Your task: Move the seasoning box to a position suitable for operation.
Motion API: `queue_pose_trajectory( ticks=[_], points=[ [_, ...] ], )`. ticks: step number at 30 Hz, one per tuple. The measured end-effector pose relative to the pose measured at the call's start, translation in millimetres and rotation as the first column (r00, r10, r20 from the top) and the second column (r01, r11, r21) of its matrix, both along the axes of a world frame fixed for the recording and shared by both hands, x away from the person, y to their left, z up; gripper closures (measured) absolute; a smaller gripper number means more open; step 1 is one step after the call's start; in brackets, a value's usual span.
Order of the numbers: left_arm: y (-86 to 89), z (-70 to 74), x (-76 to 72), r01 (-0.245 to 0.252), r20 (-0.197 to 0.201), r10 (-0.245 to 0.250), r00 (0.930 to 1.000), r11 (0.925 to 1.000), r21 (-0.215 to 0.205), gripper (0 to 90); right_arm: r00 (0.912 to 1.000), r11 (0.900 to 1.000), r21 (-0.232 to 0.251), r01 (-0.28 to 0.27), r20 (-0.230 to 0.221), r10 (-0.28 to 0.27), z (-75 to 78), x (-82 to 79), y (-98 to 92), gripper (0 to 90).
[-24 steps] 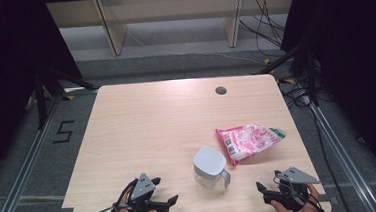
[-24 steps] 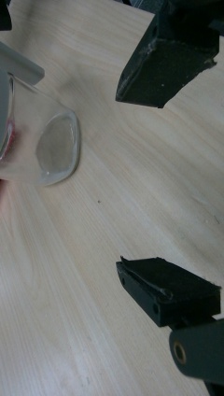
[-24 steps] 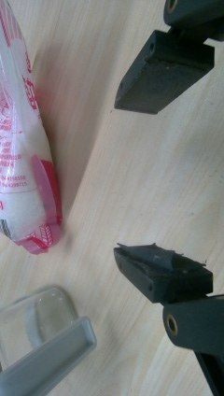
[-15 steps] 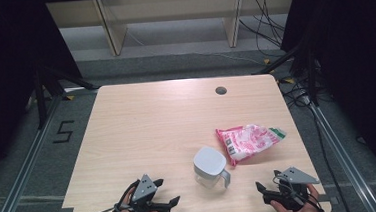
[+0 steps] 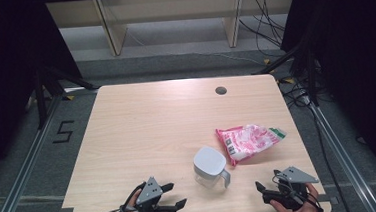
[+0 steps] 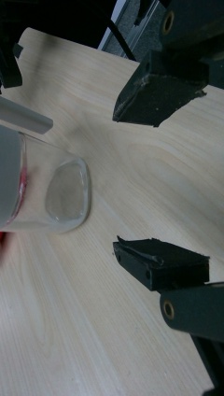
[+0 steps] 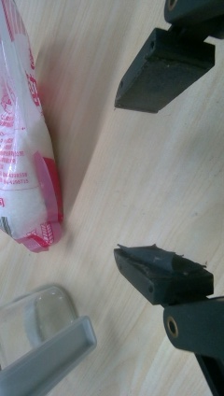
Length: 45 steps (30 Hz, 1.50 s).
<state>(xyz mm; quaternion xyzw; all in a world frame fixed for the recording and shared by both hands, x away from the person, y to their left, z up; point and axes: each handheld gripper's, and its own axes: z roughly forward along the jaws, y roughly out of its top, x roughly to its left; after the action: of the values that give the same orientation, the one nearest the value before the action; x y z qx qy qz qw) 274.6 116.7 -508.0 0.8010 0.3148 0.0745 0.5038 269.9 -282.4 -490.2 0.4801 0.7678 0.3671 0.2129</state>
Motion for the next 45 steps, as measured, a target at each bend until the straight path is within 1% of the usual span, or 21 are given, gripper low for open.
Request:
queue_pose_trajectory(
  ticks=[2, 5, 9, 10, 13, 14, 18, 19, 21, 23, 24, 28, 30, 33, 35, 36, 37, 38, 39, 43, 45],
  points=[
    [-3.8, 1.0, -1.0, 0.007, 0.009, -0.007, 0.9999, 0.9998, 0.017, 36.6, 0.9999, 1.0, -0.005, 0.011, 0.002, -0.011, -0.7, 0.5, 1.1, 23.9],
    [-10.6, 0.5, -2.5, 0.047, 0.021, -0.047, 0.9987, 0.9988, 0.009, 41.7, 0.9999, 1.0, -0.007, 0.012, 0.003, -0.012, -0.6, 0.2, 1.5, 23.9],
    [-24.0, -0.4, -3.1, 0.098, 0.043, -0.099, 0.9942, 0.995, 0.021, 54.6, 0.9996, 1.0, 0.003, 0.027, -0.007, -0.027, 1.0, -1.8, 4.4, 23.9],
    [-32.5, 0.1, -1.6, 0.131, 0.055, -0.131, 0.9898, 0.9913, 0.01, 57.4, 0.9998, 1.0, -0.006, 0.017, 0.005, -0.017, 0.6, -0.9, 3.2, 23.9],
    [-41.3, 1.8, -0.3, 0.15, 0.07, -0.15, 0.9861, 0.9886, 0.009, 62.5, 0.9997, 1.0, -0.002, 0.024, -0.003, -0.024, 0.5, -1.5, 3.5, 23.9],
    [-49.3, 3.4, 2.6, 0.167, 0.087, -0.168, 0.9819, 0.9858, 0.022, 64.2, 0.9999, 1.0, -0.007, 0.015, 0.004, -0.014, 0.4, -0.6, 2.6, 23.9],
    [-65.1, 4.2, 3.6, 0.196, 0.075, -0.196, 0.9776, 0.9805, 0.006, 65.2, 1.0, 1.0, -0.005, -0.006, -0.006, 0.006, 0.3, -0.2, 1.0, 23.9],
    [-69.4, 4.7, 3.9, 0.209, 0.081, -0.21, 0.9743, 0.9777, 0.018, 66.7, 0.9999, 1.0, -0.006, -0.012, 0.002, 0.012, 0.0, 0.3, 1.5, 23.9],
    [-80.5, 6.7, 5.6, 0.21, 0.093, -0.211, 0.9731, 0.9775, 0.019, 67.1, 1.0, 1.0, -0.014, -0.002, 0.008, 0.002, -0.3, 0.3, 2.9, 23.9],
    [-84.6, 7.4, 7.0, 0.21, 0.082, -0.211, 0.974, 0.9775, 0.016, 67.1, 1.0, 1.0, -0.015, -0.004, 0.008, 0.004, -0.2, 0.3, 2.8, 23.9],
    [-87.1, 8.7, 9.6, 0.208, 0.08, -0.21, 0.9744, 0.9775, 0.037, 66.9, 0.9999, 1.0, -0.014, -0.006, 0.009, 0.006, 0.0, 0.3, 3.0, 23.9],
    [-96.8, 7.1, 13.7, 0.187, 0.074, -0.188, 0.9794, 0.9822, 0.015, 67.1, 0.9999, 1.0, -0.014, -0.01, 0.006, 0.01, -0.1, 0.4, 2.9, 23.9],
    [-98.9, 6.8, 15.3, 0.196, 0.071, -0.197, 0.9778, 0.9803, 0.022, 66.7, 0.9999, 1.0, -0.013, -0.011, 0.006, 0.011, 0.4, 0.5, 3.3, 23.9],
    [-110.2, 5.4, 17.5, 0.183, 0.083, -0.185, 0.9792, 0.9827, 0.024, 65.0, 0.9998, 1.0, -0.017, -0.018, -0.002, 0.018, 0.7, -0.3, 3.4, 23.9],
    [-112.3, 5.0, 18.8, 0.18, 0.083, -0.182, 0.9797, 0.9831, 0.033, 64.3, 0.9998, 1.0, -0.018, -0.019, -0.003, 0.019, 0.4, -0.3, 3.3, 23.9],
    [-113.3, 4.7, 21.1, 0.169, 0.098, -0.175, 0.9797, 0.9834, 0.066, 64.3, 0.9998, 1.0, -0.02, -0.022, -0.002, 0.022, 0.5, 0.1, 3.3, 23.8],
    [-116.3, 3.8, 21.8, 0.159, 0.088, -0.162, 0.9828, 0.9863, 0.043, 64.2, 0.9999, 1.0, -0.015, -0.017, 0.004, 0.017, 0.1, 0.5, 3.9, 23.8],
    [-117.3, 3.4, 23.7, 0.152, 0.103, -0.157, 0.9822, 0.9869, 0.055, 64.8, 0.9998, 1.0, -0.014, -0.02, 0.005, 0.02, 0.2, 0.9, 4.4, 23.7],
    [-119.7, 3.2, 23.2, 0.151, 0.088, -0.154, 0.9842, 0.9878, 0.036, 65.7, 0.999, 0.999, -0.008, -0.044, -0.003, 0.044, 1.1, 0.3, 3.3, 23.7],
    [-125.0, 2.4, 24.1, 0.132, 0.118, -0.138, 0.9834, 0.9896, 0.057, 68.2, 0.9989, 0.999, -0.015, -0.047, -0.008, 0.047, 1.0, 0.4, 3.7, 23.7],
    [-128.0, 1.7, 22.5, 0.114, 0.118, -0.117, 0.986, 0.9928, 0.039, 70.0, 0.9988, 0.999, -0.014, -0.048, -0.007, 0.048, 1.0, 0.7, 4.1, 23.6]
  ],
)
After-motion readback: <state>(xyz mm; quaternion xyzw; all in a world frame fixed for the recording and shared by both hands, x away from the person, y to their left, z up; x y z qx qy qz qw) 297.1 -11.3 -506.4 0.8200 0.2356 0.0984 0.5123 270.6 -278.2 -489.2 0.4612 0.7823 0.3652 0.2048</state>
